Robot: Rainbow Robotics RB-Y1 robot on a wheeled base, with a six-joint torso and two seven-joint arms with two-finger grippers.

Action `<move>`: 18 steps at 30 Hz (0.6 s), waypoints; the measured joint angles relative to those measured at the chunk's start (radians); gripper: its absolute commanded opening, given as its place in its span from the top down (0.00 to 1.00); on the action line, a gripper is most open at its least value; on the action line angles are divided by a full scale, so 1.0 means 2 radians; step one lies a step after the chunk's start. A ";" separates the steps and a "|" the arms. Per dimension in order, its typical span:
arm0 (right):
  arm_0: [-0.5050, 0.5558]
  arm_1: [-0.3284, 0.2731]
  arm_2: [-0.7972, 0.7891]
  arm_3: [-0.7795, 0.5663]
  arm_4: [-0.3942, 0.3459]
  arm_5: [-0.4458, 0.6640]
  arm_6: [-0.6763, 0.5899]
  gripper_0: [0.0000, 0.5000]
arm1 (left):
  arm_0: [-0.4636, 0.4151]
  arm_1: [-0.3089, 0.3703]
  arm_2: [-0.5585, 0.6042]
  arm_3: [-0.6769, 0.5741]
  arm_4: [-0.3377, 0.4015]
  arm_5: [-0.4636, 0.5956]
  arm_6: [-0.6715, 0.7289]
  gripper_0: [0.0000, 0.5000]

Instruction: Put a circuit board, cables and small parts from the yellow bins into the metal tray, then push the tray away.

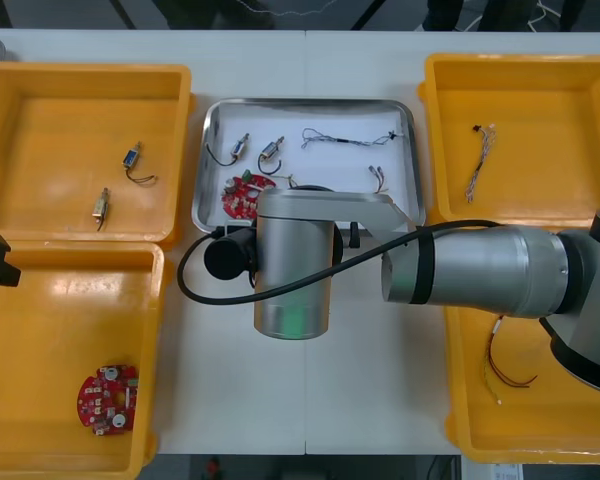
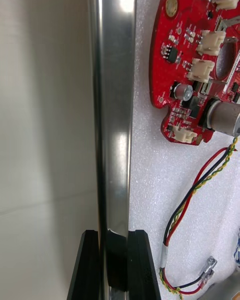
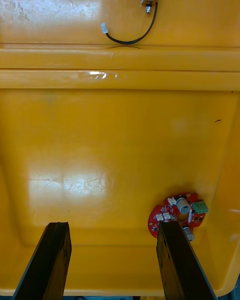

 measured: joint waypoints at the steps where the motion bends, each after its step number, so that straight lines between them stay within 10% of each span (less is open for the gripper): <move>1: -0.002 0.000 0.000 0.004 0.000 -0.003 0.000 1.00 | 0.000 0.000 0.000 0.000 0.000 0.000 0.000 0.00; 18: -0.036 0.008 0.000 0.098 0.000 -0.081 0.033 1.00 | 0.000 0.000 0.000 0.000 0.000 0.000 0.000 0.00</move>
